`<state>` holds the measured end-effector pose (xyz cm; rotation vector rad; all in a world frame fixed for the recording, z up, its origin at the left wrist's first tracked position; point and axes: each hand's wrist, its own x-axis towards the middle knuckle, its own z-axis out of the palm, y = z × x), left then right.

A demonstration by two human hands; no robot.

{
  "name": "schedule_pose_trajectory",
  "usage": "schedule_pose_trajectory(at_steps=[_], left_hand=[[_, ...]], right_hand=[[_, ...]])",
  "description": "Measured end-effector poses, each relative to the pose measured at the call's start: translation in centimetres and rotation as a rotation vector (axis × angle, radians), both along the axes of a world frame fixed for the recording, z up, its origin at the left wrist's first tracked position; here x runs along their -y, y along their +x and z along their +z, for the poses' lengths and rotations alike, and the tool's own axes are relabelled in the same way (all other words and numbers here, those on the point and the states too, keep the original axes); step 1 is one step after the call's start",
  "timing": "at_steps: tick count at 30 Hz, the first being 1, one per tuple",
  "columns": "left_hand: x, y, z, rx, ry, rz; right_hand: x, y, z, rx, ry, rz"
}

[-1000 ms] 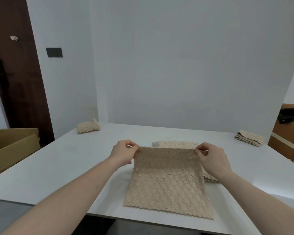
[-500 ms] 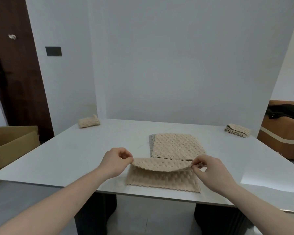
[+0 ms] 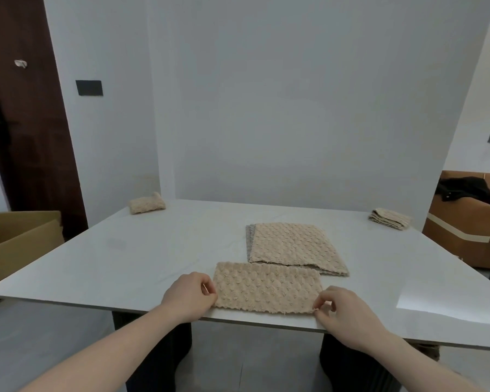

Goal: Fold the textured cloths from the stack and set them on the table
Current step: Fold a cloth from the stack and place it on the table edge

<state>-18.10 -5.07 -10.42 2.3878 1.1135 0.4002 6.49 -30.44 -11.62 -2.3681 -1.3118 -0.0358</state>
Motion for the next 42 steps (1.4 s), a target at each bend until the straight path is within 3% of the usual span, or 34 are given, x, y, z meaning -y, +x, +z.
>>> schedule_pose_trajectory(at_steps=[4,7,10,13,23,30,34,38,42], left_hand=[[1.4,1.4,1.3,0.045,0.169,-0.008],[3.8,4.4,1.9,0.133,0.170,-0.172],[6.1,7.6,1.3,-0.011,0.198,-0.405],[6.9,10.1,0.1,-0.123,0.278,-0.463],[5.9,11.6,-3.9,-0.239,0.300,-0.419],[6.1,11.3,-3.8,-0.160,0.307,-0.433],[4.9,10.8,-2.4,-0.008,0.160,-0.476],[0.8,9.4,-1.2,0.276,0.132,-0.261],[-3.0,6.9,-2.6,0.202,0.125,-0.031]], right_hand=[[-0.5,0.1,0.5,-0.068,0.130,-0.068],[-2.2,0.8,0.7,-0.106,0.200,-0.134],[-4.2,1.9,0.1,-0.152,0.135,-0.216],[-5.2,2.9,-0.9,-0.168,0.090,-0.289],[-6.0,3.7,-2.6,-0.158,0.115,-0.365],[-5.6,3.5,-2.3,-0.193,0.161,-0.366],[-5.1,3.2,-1.6,-0.324,0.234,-0.357],[-4.9,3.6,-1.8,-0.434,0.363,-0.360],[-4.7,4.0,-1.8,-0.513,0.471,-0.383]])
